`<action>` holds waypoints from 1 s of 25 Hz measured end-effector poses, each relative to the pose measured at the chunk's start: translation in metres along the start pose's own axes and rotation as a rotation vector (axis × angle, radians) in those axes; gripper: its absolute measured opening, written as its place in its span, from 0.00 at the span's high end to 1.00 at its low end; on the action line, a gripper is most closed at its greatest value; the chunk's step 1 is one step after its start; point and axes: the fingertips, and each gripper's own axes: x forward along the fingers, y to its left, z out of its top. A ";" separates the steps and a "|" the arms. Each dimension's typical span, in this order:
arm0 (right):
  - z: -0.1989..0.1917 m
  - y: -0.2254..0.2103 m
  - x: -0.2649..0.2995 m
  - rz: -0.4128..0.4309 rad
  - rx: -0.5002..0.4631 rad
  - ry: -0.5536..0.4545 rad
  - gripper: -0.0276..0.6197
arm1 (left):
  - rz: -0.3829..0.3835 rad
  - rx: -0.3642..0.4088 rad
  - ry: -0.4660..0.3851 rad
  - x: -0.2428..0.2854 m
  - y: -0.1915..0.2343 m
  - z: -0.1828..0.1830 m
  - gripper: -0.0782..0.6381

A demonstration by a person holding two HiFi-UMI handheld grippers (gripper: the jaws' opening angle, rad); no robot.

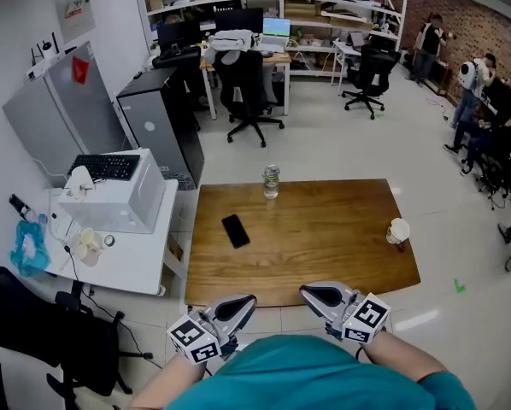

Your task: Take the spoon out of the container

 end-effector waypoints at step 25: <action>-0.069 -0.256 -0.234 -0.254 -0.021 0.104 0.91 | -0.126 -0.031 0.053 0.273 -0.020 -0.109 0.90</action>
